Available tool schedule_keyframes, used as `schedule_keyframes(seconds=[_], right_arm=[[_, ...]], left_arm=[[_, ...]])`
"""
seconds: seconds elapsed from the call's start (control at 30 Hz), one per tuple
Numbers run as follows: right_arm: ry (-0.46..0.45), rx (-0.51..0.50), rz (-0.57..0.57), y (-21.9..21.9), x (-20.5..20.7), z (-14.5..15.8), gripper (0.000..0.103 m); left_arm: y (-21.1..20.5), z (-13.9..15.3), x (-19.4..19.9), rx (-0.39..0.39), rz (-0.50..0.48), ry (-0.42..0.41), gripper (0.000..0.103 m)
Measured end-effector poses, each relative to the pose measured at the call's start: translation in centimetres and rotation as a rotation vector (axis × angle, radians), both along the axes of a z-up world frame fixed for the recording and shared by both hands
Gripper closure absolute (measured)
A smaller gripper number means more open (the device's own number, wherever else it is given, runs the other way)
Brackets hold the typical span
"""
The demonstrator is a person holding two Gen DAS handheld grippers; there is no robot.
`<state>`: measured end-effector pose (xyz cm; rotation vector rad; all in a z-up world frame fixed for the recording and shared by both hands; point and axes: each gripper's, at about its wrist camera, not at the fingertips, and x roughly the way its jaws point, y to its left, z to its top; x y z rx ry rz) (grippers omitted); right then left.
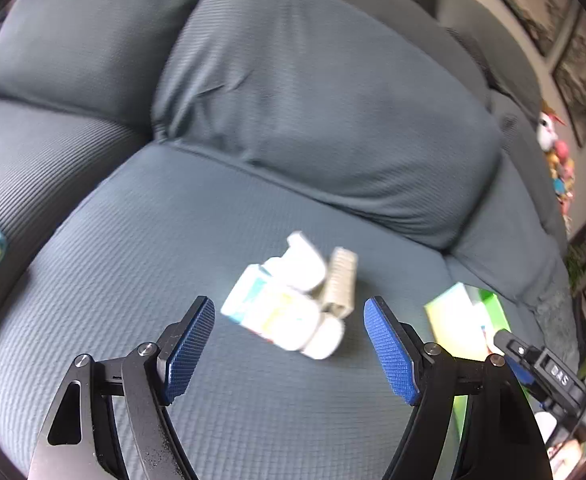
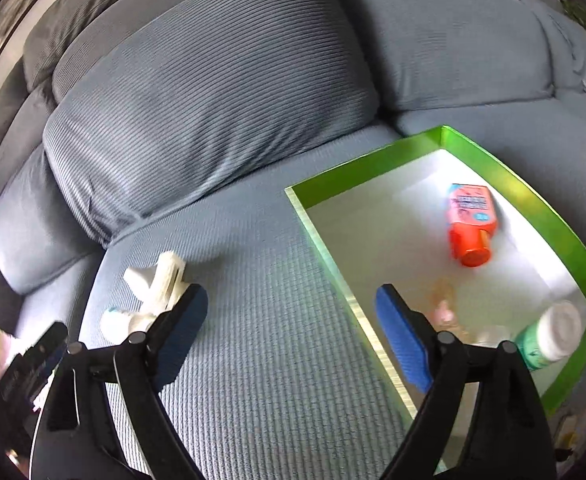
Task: Organize rigid objects
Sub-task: 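Move the right gripper back to the white pill bottle with spray head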
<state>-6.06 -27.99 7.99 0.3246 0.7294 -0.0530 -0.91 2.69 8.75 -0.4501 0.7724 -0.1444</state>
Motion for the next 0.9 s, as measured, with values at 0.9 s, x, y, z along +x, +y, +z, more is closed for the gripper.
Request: schedule_keyframes(seconds=[0.9], right_arm=[[0.17,-0.126,0.532,20.3,9.9,-4.2,0.04]], left_arm=[[7.5,-5.5,0.2,0.005,0.091,0.238,0.025]])
